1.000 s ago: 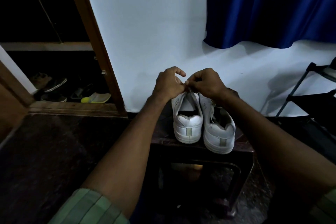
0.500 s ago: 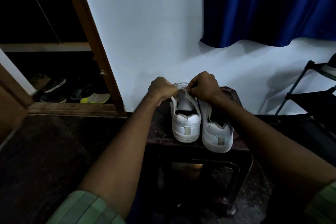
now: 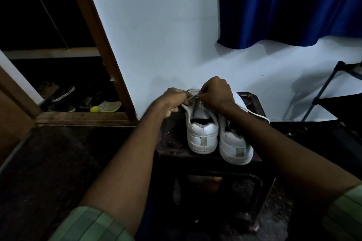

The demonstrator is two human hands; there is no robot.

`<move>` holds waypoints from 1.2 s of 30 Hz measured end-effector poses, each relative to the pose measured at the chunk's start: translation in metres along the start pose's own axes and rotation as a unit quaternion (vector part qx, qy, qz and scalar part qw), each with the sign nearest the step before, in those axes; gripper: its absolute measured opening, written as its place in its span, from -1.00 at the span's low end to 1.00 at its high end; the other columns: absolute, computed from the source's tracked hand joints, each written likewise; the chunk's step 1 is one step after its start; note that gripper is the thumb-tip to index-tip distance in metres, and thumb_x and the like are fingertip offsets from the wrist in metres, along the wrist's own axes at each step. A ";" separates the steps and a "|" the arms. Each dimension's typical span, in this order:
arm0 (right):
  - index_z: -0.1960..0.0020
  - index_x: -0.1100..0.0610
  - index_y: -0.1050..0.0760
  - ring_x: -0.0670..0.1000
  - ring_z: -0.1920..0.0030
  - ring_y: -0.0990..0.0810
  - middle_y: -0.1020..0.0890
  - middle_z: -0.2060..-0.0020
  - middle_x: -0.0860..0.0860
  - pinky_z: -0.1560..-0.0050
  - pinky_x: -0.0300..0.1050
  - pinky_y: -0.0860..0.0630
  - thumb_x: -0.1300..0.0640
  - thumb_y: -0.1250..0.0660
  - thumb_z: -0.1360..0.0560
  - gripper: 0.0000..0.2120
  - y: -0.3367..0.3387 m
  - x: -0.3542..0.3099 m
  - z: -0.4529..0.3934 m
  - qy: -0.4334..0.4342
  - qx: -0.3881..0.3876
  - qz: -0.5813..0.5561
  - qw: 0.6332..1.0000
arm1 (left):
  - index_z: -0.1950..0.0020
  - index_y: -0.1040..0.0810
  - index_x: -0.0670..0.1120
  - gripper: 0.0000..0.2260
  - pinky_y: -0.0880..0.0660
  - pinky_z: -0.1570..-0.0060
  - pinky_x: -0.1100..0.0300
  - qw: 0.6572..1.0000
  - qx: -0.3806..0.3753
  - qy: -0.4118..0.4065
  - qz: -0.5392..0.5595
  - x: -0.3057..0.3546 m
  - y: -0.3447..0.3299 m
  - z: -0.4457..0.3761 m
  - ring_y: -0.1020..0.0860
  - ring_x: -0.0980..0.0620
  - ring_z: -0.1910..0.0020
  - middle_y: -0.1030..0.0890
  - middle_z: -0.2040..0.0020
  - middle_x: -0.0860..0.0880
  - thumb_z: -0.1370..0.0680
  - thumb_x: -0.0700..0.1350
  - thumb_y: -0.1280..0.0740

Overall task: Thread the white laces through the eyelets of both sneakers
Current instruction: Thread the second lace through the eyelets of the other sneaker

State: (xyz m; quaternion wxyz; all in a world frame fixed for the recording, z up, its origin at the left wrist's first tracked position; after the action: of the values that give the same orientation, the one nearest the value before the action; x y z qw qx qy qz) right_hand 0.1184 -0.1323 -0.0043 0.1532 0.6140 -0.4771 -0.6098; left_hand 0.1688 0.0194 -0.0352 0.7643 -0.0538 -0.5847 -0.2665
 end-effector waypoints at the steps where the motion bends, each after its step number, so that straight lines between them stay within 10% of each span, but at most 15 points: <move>1: 0.21 0.05 -0.73 0.12 0.11 -0.67 -0.72 0.23 0.06 0.10 -0.07 -0.61 0.18 -0.45 -0.32 -0.90 0.000 0.001 -0.001 -0.003 -0.001 -0.010 1.000 | 0.04 -0.72 -0.11 -0.72 -0.58 0.36 0.32 1.000 -0.001 -0.001 -0.001 0.000 0.000 -0.001 -0.65 0.11 0.18 -0.70 0.11 -0.04 -0.52 -0.44 -0.32; 14: 0.27 0.01 -0.61 0.01 0.16 -0.64 -0.67 0.28 -0.07 0.16 -0.09 -0.57 0.20 -0.53 -0.29 -0.86 -0.002 0.001 0.002 0.007 -0.002 -0.047 0.999 | -0.02 -0.70 -0.19 -0.89 -0.65 0.32 0.20 0.994 0.056 0.018 0.095 -0.016 -0.001 -0.007 -0.68 -0.01 0.24 -0.73 0.16 -0.11 -0.53 -0.18 -0.50; 18: 0.23 -0.02 -0.44 0.07 0.11 -0.60 -0.62 0.20 -0.06 0.16 -0.06 -0.49 0.18 -0.46 -0.29 -0.78 -0.006 -0.001 0.000 0.027 -0.019 -0.029 0.999 | 0.10 -0.73 -0.15 -0.81 -0.67 -0.03 -0.07 0.988 0.094 0.037 0.116 -0.025 -0.007 -0.010 -0.73 -0.14 0.04 -0.76 0.10 -0.15 -0.39 -0.06 -0.52; 27: 0.07 -0.05 -0.55 0.07 0.03 -0.62 -0.62 0.15 -0.08 0.03 -0.05 -0.53 -0.03 -0.44 -0.38 -0.84 -0.001 -0.015 -0.002 0.113 -0.101 0.062 0.986 | -0.09 -0.39 -0.14 -0.83 -0.50 0.48 0.28 0.900 0.247 -0.089 0.348 -0.003 0.022 -0.009 -0.62 0.00 0.38 -0.60 0.24 -0.12 -0.74 -0.21 -0.01; 32: 0.14 0.03 -0.66 0.09 0.09 -0.63 -0.69 0.16 0.02 0.03 -0.04 -0.59 -0.01 -0.46 -0.36 -0.86 -0.004 -0.011 0.001 0.094 -0.083 0.092 0.988 | 0.16 -0.47 -0.07 -0.75 -0.35 0.30 0.19 0.960 0.226 -0.158 0.041 0.007 0.023 -0.013 -0.47 -0.01 0.33 -0.53 0.29 -0.02 -0.70 -0.11 -0.17; 36: 0.25 0.12 -0.62 0.21 -0.02 -0.60 -0.62 0.13 0.15 -0.07 0.05 -0.56 0.03 -0.36 -0.49 -0.79 -0.002 -0.013 -0.006 0.116 -0.097 0.103 0.983 | -0.06 -0.67 -0.12 -0.80 -0.42 0.02 0.17 0.930 0.174 -0.209 -0.248 0.017 0.006 -0.020 -0.60 -0.12 -0.11 -0.70 -0.08 -0.09 -0.66 -0.09 -0.27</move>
State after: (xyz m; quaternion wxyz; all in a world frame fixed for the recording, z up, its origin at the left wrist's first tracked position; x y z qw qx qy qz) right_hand 0.1276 -0.1237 0.0028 0.3289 0.6104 -0.4551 -0.5587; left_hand 0.1920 0.0108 -0.0248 0.5320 0.1724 -0.7632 -0.3238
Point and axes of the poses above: each hand's wrist, its own z-axis away from the middle knuckle, its own y-axis out of the back of the hand, x = y × z, the point moved 7 cm from there along -z, towards the middle knuckle
